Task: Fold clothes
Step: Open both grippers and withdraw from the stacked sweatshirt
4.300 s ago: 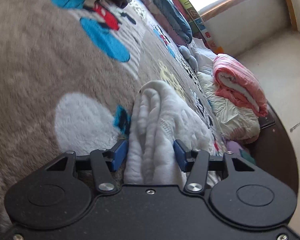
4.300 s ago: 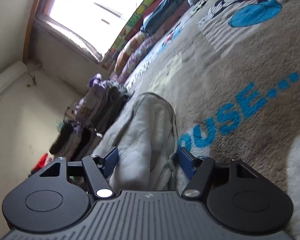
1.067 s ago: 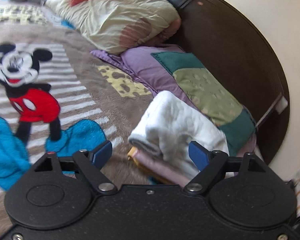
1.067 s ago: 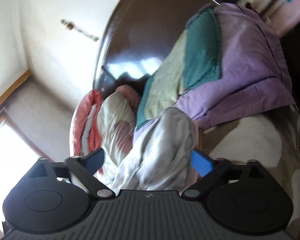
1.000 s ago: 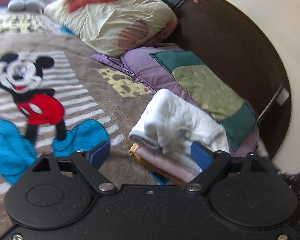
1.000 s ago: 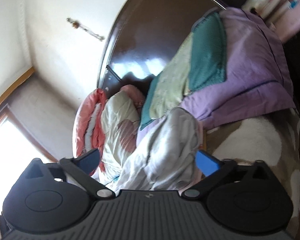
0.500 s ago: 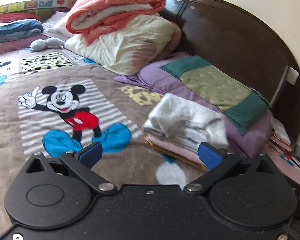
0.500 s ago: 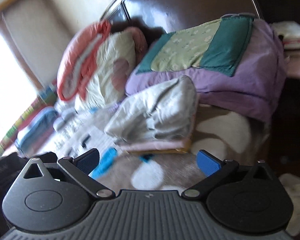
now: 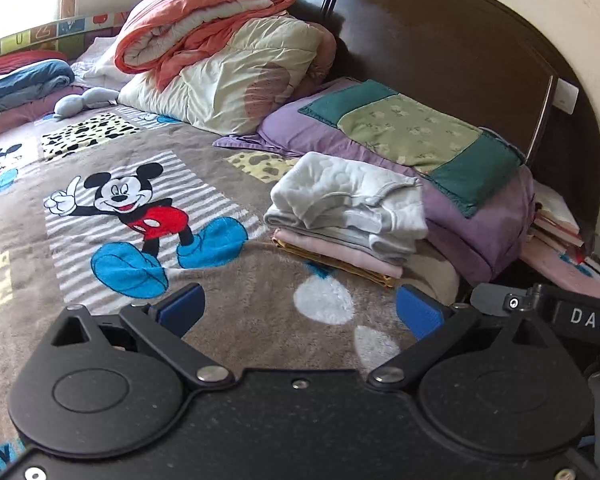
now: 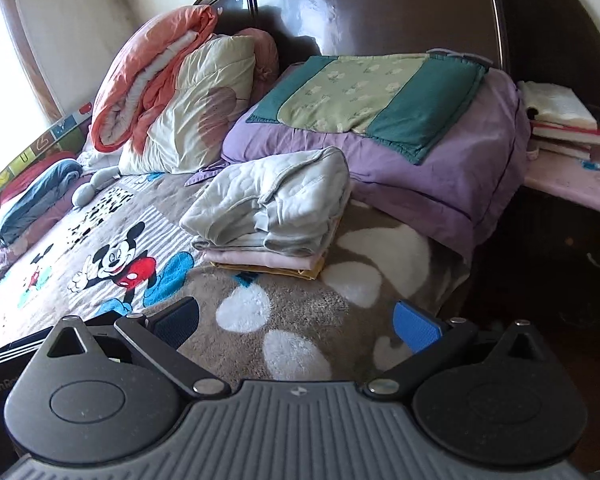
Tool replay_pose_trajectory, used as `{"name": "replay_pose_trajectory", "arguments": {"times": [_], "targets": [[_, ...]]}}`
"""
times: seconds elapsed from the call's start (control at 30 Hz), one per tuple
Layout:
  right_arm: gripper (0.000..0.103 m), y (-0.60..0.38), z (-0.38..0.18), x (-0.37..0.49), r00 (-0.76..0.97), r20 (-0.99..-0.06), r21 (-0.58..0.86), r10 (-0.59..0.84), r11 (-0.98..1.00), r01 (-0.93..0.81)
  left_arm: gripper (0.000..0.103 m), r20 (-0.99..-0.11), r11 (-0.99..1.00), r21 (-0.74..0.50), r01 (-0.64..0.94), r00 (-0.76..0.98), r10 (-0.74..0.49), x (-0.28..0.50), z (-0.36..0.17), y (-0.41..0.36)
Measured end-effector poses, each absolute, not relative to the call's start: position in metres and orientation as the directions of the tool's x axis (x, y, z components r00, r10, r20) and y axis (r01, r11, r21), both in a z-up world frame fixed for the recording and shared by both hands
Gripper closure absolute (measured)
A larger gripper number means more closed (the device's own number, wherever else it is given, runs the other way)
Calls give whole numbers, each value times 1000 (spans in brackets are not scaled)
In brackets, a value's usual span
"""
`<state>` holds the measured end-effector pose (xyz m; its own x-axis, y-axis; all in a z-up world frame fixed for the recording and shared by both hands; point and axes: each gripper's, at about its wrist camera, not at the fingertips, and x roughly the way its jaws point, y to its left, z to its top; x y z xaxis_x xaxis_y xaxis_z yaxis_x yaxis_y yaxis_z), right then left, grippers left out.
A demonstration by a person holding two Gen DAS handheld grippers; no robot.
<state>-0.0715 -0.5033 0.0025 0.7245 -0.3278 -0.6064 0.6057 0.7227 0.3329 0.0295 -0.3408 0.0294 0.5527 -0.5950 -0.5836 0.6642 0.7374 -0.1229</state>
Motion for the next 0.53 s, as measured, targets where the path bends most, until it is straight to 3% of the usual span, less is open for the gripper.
{"name": "replay_pose_trajectory", "arguments": {"times": [0.53], "targets": [[0,-496,18,-89,731,-592,323,-341,730,602,0,-559,727,-123,676,558,-614,9,40,-331]]}}
